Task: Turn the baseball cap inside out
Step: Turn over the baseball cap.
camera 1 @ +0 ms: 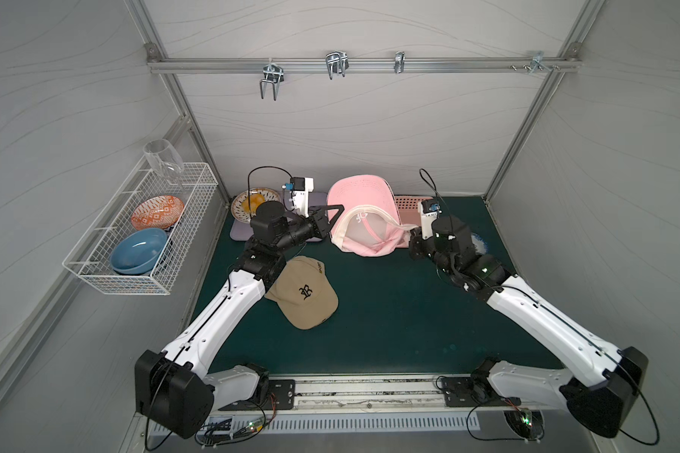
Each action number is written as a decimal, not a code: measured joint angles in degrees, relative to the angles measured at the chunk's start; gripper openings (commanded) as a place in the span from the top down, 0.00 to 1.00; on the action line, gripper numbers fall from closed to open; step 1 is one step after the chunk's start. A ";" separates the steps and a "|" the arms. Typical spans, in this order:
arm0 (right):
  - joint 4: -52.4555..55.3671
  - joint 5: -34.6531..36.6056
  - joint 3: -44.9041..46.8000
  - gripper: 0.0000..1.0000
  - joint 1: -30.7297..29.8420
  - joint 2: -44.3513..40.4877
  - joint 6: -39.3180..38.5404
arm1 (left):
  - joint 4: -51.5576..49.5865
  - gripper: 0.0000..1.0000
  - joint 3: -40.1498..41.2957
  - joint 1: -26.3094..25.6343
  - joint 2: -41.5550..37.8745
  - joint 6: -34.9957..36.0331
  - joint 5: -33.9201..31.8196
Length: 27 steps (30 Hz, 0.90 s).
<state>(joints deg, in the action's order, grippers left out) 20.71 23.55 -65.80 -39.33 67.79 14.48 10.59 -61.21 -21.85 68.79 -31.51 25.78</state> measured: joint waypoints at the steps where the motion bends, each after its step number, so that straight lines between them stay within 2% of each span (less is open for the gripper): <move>1: 1.18 0.09 -0.24 0.79 0.24 0.31 1.42 | 0.00 1.00 0.76 -1.42 -0.48 0.48 -3.26; 3: 3.58 -0.11 -0.61 0.69 0.98 0.76 3.30 | -0.07 1.00 1.86 -3.65 -0.94 1.29 -8.92; 5: 5.11 -1.42 -0.90 0.63 1.86 1.40 4.20 | -0.61 1.00 1.99 -4.96 -0.76 1.57 -12.98; 8: 6.40 -4.63 -0.90 0.50 3.13 1.97 4.55 | -1.29 1.00 1.97 -5.86 -0.02 1.49 -16.35; 11: 7.15 -7.76 -0.81 0.44 4.26 1.77 3.61 | -2.45 1.00 1.49 -6.80 1.05 1.22 -19.65; 16: 6.29 -13.11 1.95 0.38 4.63 -2.19 -0.59 | -7.91 1.00 -1.53 -9.64 1.62 -0.63 -27.50; 18: 5.16 -15.54 3.93 0.32 4.55 -5.40 -3.30 | -10.80 1.00 -3.76 -10.99 1.90 -2.62 -32.17; 21: 3.28 -20.24 6.08 0.31 4.31 -8.59 -6.51 | -15.10 1.00 -6.64 -12.76 2.60 -6.36 -39.52; 23: 2.10 -23.96 6.86 0.30 3.74 -9.38 -8.20 | -18.34 1.00 -8.48 -13.84 3.37 -9.57 -44.59; 27: -1.90 -31.19 9.62 0.28 1.01 -9.42 -11.67 | -29.05 1.00 -13.11 -15.10 5.77 -20.28 -52.76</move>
<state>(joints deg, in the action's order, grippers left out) 18.81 -7.64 -56.18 -38.33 58.37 2.81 -18.46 -74.32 -36.95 74.56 -51.79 -26.98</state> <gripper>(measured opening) 0.707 0.101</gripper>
